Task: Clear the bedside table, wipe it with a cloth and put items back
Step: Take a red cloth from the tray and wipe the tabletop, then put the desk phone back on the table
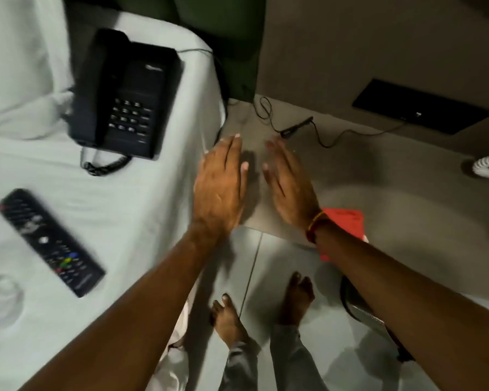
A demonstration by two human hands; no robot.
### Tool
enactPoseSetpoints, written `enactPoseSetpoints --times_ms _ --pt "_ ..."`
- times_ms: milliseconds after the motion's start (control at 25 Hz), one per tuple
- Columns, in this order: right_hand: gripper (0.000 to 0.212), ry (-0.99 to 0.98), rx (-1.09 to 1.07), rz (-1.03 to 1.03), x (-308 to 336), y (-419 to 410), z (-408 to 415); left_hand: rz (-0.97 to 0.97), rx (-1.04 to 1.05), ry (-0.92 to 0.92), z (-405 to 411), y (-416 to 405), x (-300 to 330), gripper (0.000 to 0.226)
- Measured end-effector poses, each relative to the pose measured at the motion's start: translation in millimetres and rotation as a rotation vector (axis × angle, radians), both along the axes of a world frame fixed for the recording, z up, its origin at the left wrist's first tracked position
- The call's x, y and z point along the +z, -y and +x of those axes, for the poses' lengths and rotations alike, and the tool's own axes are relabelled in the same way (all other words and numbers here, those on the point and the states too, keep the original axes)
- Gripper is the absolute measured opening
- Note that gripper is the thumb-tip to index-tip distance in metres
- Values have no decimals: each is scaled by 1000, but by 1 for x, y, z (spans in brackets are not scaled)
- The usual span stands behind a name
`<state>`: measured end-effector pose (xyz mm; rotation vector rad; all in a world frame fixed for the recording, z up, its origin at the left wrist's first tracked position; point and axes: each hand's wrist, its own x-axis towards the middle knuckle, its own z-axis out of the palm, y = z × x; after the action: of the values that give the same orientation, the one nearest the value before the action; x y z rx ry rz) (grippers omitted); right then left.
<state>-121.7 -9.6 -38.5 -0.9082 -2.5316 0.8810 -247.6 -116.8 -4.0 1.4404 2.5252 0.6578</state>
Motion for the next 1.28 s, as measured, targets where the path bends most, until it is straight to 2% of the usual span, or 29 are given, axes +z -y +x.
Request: enactPoseSetpoints --times_ms 120,240,320,400,480,600,800,960,1120,1280 --pt "54 -141 -34 -186 43 13 -84 168 125 -86 -62 3 54 58" --pt "56 -256 -42 -351 71 41 -151 200 327 -86 -128 23 87 62" --pt "59 -310 -93 -503 79 63 -186 143 431 -12 -168 36 81 62" --pt "66 -365 -192 -653 79 76 -209 66 448 148 -192 43 71 65" --pt "77 -402 -284 -706 73 82 -218 44 419 263 -201 45 66 66" --pt "81 -437 -310 -742 67 84 -225 59 432 312 -206 40 66 52" --pt "92 -471 -374 -766 69 69 -217 130 471 356 -186 24 58 59" --pt "84 -474 -379 -760 71 41 -178 156 431 364 -152 2 50 62" --pt "74 -543 -496 -757 64 18 -114 43 301 316 -95 -32 49 63" --pt "59 -551 -572 -777 43 21 -52 -32 217 384 -34 -39 34 72"
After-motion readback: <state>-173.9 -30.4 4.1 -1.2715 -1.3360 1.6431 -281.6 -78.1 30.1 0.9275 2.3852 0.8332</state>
